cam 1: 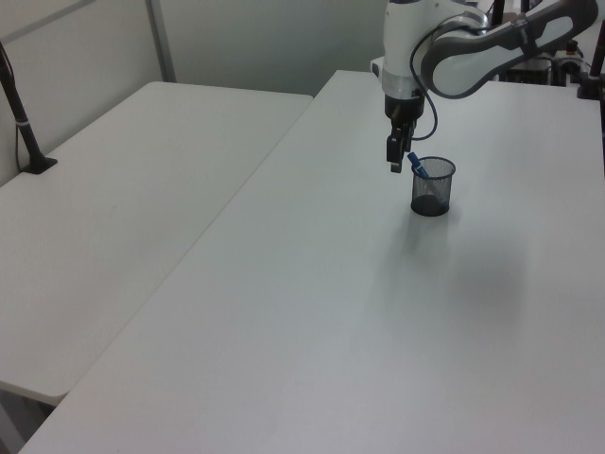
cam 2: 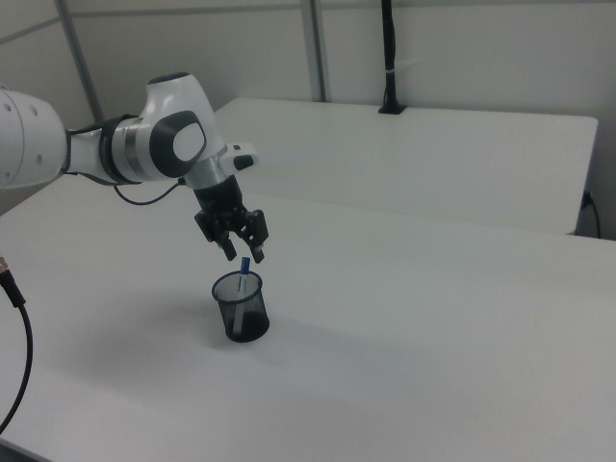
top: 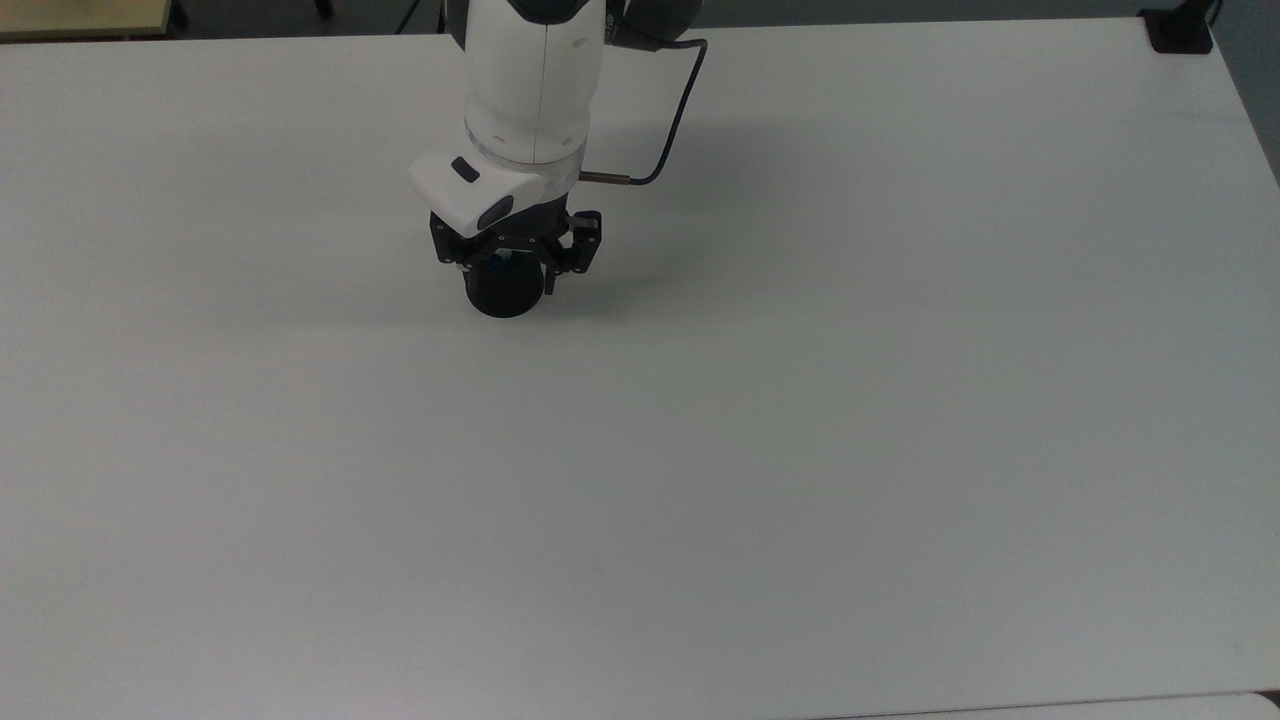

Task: Remove the marker
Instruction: 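Lower the gripper onto the marker and close on its cap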

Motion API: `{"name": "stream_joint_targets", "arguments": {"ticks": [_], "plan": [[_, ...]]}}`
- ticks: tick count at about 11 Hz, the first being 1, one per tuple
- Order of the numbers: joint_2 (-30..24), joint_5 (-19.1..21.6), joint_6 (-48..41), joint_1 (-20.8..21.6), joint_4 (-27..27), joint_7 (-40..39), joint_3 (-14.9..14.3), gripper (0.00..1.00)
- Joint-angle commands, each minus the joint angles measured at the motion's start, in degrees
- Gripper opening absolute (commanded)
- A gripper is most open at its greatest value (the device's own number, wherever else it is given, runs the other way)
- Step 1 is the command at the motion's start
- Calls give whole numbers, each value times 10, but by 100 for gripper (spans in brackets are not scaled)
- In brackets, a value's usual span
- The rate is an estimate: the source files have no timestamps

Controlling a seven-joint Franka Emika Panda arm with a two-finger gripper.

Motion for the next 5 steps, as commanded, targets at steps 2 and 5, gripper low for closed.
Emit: {"name": "stream_joint_targets", "arguments": {"ticks": [2,5], "plan": [[-33,-9,14,-8,-45,-11,-1,47],[-49,-10,11,-16,-63,-13,-1,38]]}}
